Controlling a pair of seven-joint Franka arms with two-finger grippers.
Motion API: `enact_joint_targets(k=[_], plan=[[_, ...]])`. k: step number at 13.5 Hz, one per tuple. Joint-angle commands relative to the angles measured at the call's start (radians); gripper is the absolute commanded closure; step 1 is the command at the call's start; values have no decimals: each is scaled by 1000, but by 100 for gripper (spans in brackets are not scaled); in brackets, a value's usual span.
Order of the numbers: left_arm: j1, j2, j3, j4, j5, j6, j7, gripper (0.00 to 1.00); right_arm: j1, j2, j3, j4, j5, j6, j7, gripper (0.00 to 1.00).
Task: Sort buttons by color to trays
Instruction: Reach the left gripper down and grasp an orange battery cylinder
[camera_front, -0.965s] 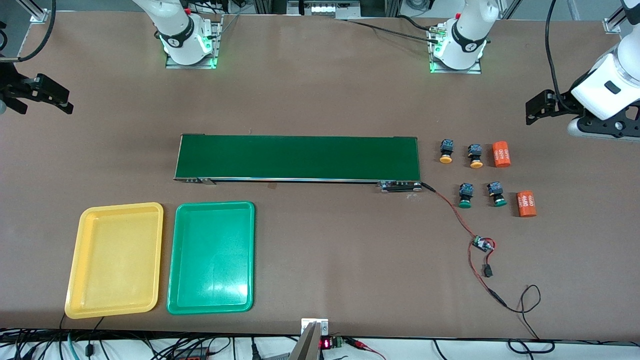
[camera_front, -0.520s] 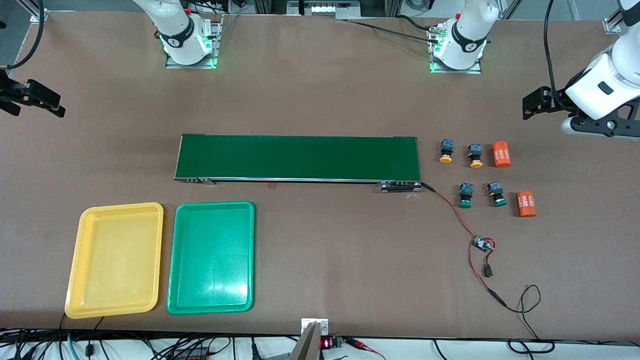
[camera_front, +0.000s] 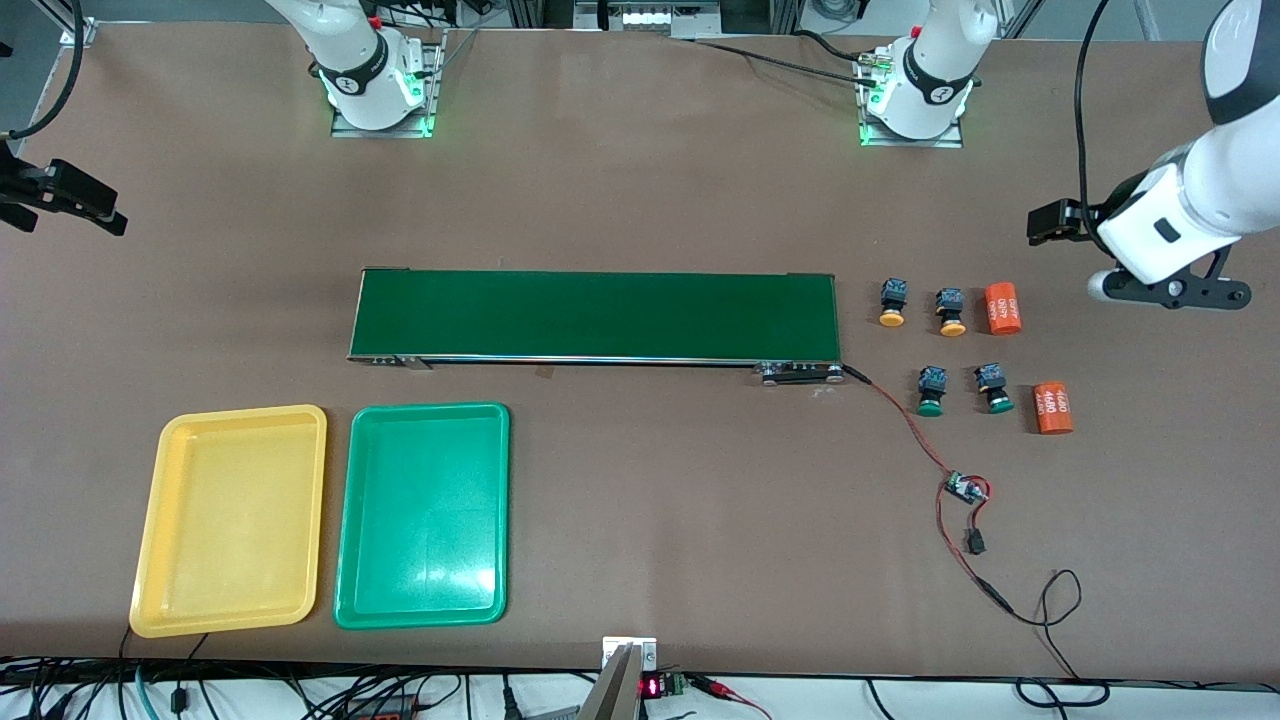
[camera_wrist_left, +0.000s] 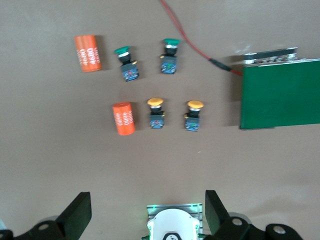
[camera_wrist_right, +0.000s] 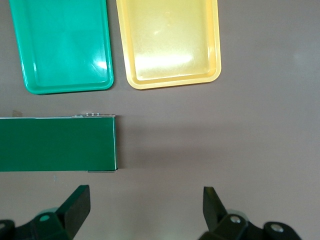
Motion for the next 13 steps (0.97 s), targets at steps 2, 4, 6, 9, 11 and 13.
enact_joint_targets(k=[2, 4, 6, 9, 11, 13], plan=[[43, 49, -1, -56, 98, 179, 1, 0, -1, 0, 16, 10, 7, 5, -13, 0], [92, 89, -3, -91, 98, 322, 18, 0, -1, 5, 16, 8, 6, 8, -14, 0], [120, 138, -3, -119, 98, 443, 22, 0, 1, 14, 18, 7, 7, 10, -13, 0], [158, 198, -4, -215, 99, 668, 30, 2, -1, 34, 19, 12, 11, 33, -13, 0], [192, 208, -4, -319, 99, 857, 76, 2, -4, 39, 18, 11, 11, 33, -13, 0], [218, 215, -4, -419, 98, 1018, 111, 2, -2, 42, 18, 10, 11, 39, -13, 0]])
